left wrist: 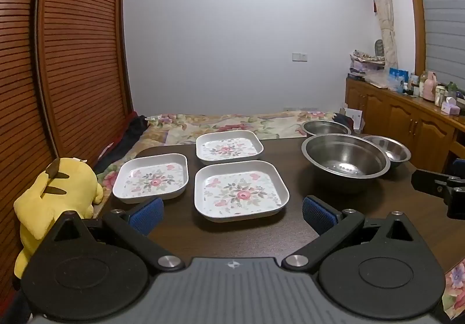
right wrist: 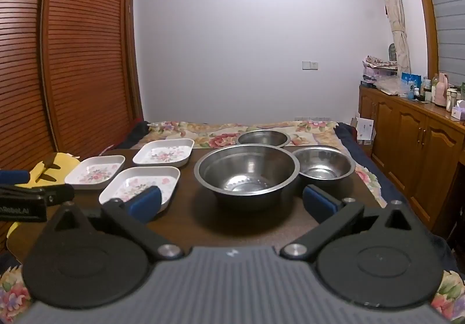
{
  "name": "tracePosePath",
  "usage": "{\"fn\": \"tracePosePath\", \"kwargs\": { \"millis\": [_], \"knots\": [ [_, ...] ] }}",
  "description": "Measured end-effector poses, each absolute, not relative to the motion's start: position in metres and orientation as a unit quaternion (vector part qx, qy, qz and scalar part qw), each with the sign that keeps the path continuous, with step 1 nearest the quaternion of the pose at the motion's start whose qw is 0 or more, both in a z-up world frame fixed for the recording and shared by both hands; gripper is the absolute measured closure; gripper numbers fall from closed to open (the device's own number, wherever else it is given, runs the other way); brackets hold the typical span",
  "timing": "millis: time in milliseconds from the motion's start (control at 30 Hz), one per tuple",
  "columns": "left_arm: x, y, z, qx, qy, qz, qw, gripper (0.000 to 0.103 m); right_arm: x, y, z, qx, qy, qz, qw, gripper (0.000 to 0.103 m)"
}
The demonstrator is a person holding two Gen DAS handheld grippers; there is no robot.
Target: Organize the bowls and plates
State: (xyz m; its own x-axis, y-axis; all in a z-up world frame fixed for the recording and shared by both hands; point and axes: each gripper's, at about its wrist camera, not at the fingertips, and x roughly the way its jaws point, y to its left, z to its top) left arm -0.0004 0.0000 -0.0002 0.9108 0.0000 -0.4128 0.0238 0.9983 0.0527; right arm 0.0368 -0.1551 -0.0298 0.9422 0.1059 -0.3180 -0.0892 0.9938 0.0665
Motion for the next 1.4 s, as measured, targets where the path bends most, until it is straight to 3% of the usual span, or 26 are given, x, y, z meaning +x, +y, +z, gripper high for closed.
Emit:
{"fn": "tracePosePath", "kwargs": {
  "millis": [1400],
  "knots": [
    [-0.0022, -0.0020, 0.0027, 0.037, 0.206, -0.007, 0.978, 0.000, 0.0391, -0.1570, -0.0345, 0.033, 0.169, 0.043, 0.984, 0.000]
  ]
}}
